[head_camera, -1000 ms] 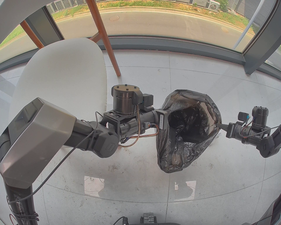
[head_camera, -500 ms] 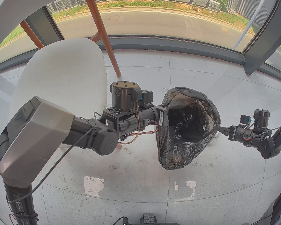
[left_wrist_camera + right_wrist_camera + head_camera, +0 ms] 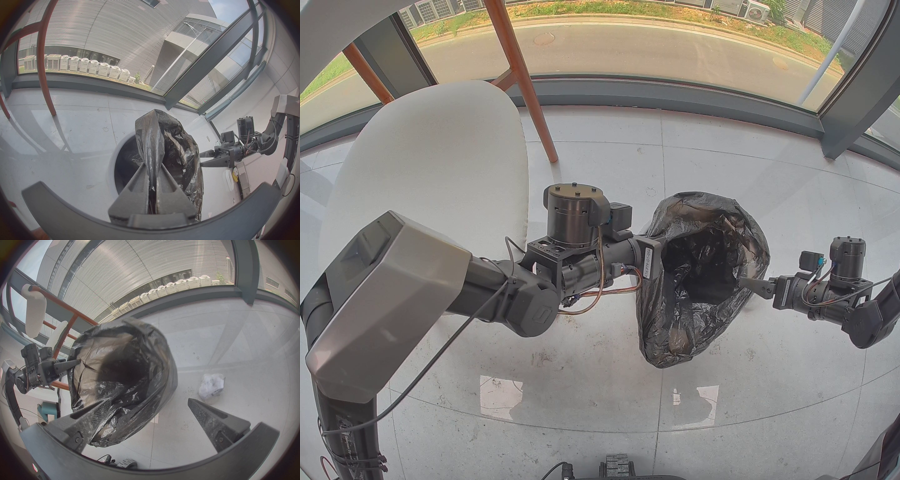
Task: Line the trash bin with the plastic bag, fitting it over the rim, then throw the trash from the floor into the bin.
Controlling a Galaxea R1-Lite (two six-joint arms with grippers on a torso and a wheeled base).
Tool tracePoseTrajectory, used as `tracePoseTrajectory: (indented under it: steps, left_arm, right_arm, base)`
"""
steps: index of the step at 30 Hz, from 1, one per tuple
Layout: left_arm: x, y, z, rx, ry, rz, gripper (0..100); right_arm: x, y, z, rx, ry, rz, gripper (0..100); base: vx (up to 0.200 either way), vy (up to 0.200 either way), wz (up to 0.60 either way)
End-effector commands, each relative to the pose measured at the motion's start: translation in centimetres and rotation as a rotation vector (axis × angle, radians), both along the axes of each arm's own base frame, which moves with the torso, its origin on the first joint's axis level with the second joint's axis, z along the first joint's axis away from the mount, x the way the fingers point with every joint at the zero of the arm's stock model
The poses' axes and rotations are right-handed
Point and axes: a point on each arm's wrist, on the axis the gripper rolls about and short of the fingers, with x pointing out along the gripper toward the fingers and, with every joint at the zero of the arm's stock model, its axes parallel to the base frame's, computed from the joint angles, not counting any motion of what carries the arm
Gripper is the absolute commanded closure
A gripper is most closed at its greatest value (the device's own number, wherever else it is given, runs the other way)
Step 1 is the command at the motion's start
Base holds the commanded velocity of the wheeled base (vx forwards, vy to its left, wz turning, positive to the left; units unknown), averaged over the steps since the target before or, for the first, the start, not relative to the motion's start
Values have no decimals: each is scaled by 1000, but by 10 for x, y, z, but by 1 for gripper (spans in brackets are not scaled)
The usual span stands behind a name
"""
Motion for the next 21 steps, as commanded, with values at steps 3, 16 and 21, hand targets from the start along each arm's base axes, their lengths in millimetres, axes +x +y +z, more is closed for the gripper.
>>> tracePoseTrajectory:
  steps: [3,16,21]
  left_arm:
    - [0,1,-1,4,2,5,100]
    - [0,2,-1,2,-1,9,100]
    - [0,2,-2,5,2,9,100]
  right_arm:
    - [18,5,-17,-13,14,-13,0]
    - [12,3,-5,-5,-10,-11,100]
    - [6,0,6,-6,-15,-17,100]
  base:
    - [0,0,0]
    - [0,0,0]
    - [0,0,0]
